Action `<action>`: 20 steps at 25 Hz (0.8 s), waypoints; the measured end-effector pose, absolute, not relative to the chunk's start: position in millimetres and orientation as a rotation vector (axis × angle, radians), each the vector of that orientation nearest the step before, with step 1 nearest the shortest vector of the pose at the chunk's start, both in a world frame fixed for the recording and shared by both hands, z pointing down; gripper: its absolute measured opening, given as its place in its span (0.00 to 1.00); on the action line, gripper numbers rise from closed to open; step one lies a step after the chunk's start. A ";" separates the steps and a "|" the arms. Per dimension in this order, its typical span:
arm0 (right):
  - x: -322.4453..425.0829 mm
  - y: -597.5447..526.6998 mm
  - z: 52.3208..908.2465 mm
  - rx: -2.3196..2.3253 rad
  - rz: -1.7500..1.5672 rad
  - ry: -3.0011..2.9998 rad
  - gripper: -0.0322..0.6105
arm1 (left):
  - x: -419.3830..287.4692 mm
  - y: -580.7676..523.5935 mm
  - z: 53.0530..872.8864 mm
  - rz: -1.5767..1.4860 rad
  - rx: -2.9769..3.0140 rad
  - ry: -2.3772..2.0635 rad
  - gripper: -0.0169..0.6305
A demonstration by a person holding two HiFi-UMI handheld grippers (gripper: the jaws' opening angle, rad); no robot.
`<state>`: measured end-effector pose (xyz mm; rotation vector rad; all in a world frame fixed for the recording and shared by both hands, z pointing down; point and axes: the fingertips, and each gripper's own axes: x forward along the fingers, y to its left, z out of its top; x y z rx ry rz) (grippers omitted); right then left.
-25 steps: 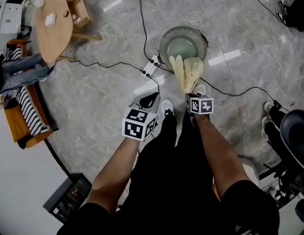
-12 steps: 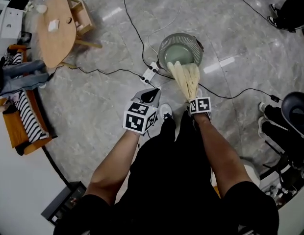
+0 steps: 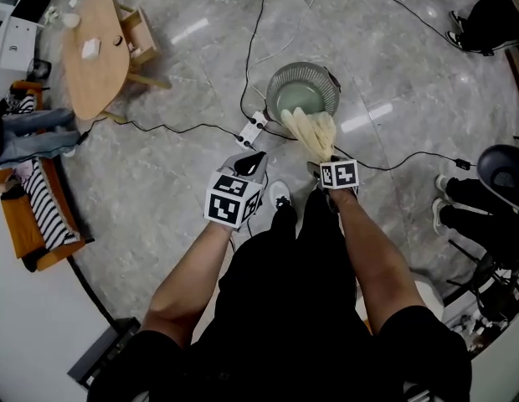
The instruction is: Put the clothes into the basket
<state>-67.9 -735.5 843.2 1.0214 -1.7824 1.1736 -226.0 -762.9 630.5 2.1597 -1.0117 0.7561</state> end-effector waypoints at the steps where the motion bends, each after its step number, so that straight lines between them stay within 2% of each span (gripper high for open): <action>1: -64.9 -737.1 846.2 1.018 1.098 -1.757 0.63 | -227.9 -761.3 632.3 0.760 2.155 -1.015 0.02; 6: -62.0 -741.6 843.7 0.943 0.769 -1.732 0.73 | -232.0 -753.6 637.1 0.773 2.139 -1.011 0.02; 14: -52.5 -752.7 816.4 1.077 0.791 -1.807 0.73 | -232.8 -751.3 634.1 0.739 2.148 -1.007 0.02; 20: -56.9 -758.5 760.6 1.126 0.796 -1.891 0.73 | -229.1 -755.5 609.6 0.694 2.201 -1.006 0.02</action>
